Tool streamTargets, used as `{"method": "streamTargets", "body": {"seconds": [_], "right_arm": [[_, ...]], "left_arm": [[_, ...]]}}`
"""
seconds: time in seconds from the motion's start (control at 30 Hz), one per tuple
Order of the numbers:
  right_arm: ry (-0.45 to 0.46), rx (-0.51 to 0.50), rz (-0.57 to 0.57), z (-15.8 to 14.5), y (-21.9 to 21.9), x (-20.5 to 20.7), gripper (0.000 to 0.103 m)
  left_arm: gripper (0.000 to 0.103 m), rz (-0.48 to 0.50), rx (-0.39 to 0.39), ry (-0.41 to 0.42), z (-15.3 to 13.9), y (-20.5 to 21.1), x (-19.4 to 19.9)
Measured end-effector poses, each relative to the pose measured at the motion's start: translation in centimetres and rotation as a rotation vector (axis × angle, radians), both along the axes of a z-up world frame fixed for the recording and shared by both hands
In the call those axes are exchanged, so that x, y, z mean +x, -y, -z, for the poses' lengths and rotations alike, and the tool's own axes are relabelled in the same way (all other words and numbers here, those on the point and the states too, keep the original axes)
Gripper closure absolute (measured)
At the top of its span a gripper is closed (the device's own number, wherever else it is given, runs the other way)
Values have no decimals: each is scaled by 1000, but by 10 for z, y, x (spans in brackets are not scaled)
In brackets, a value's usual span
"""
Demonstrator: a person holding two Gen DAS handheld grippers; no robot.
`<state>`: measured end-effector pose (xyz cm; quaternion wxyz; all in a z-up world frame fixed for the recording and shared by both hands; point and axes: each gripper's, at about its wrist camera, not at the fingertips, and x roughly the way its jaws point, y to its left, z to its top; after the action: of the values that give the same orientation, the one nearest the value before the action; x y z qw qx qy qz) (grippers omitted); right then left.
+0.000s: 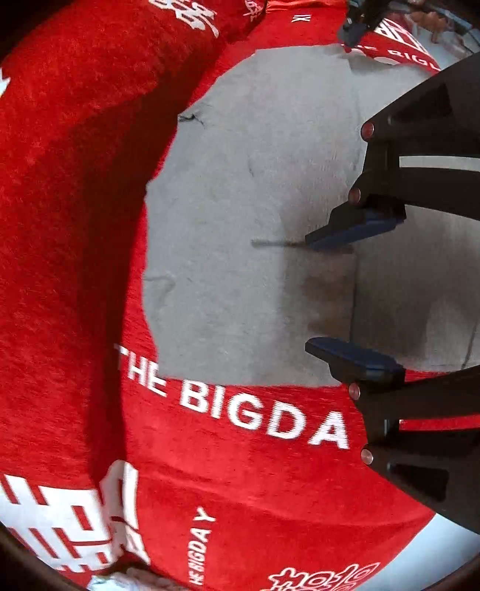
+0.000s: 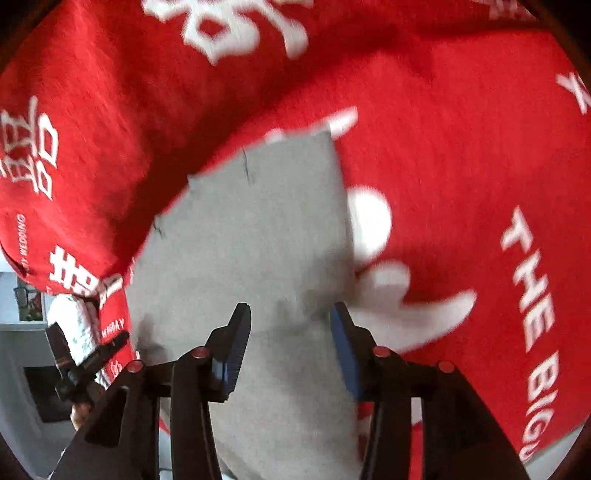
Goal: Fold small clothes
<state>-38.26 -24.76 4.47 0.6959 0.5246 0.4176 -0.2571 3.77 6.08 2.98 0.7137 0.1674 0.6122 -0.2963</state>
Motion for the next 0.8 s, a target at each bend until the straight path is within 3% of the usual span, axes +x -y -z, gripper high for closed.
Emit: {"method": "streamTargets", "body": {"seconds": [0.13,0.3,0.37,0.43,0.5,0.6,0.67,0.77,0.8], "right_arm": [[12,51,136,24,45,-1,54],[13,115,144,57,73,17,55],[16,114,112,58,78,25,97],[-1,78,67,47,77,31,95],[-35,-43,-27,25,70,39,95],[-165,-158,-100,21,64,44,95],[-211,-125,-101,40,68,41,95],[-196,-106,-54,42,69,37,93],[-204,-103,-47,40,68,35,91]], "left_arm": [[51,45,8,9,4,27,-12],[51,59,30,8,22,61,-27],[51,63,46,11,28,68,-31],[51,62,63,11,33,72,-32],[51,56,67,12,33,73,-32],[51,63,78,22,34,75,-35],[51,74,86,19,39,77,-37],[35,69,108,58,41,80,-39],[35,66,109,56,40,78,-40]]}}
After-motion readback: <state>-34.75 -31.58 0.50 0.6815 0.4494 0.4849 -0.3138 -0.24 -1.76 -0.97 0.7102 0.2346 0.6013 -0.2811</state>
